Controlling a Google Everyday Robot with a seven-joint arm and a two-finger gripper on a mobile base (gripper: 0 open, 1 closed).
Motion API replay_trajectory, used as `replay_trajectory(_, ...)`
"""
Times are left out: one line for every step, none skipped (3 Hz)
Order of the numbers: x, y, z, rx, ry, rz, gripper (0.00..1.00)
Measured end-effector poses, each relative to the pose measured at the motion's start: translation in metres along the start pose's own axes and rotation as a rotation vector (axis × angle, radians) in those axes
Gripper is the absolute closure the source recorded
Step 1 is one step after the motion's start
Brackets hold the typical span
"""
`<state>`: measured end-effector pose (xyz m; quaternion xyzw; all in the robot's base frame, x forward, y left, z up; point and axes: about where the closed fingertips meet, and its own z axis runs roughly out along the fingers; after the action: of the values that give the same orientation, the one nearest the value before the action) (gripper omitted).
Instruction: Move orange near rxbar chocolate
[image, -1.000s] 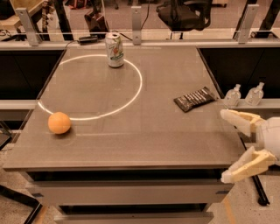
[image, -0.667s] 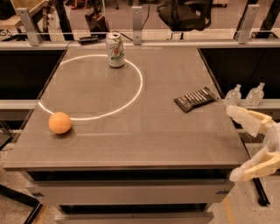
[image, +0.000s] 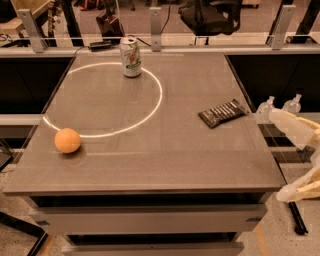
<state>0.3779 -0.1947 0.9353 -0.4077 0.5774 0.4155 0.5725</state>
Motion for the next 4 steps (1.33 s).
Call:
replay_trajectory(-0.005, 0.018, 0.010, -0.006, 0.016, -0.006, 0.00)
replay_trajectory(-0.010, 0.042, 0.024, -0.006, 0.057, -0.018, 0.00)
replay_trajectory(-0.006, 0.059, 0.033, -0.006, 0.096, -0.024, 0.00)
replay_trajectory(0.004, 0.069, 0.052, -0.037, 0.108, -0.038, 0.00)
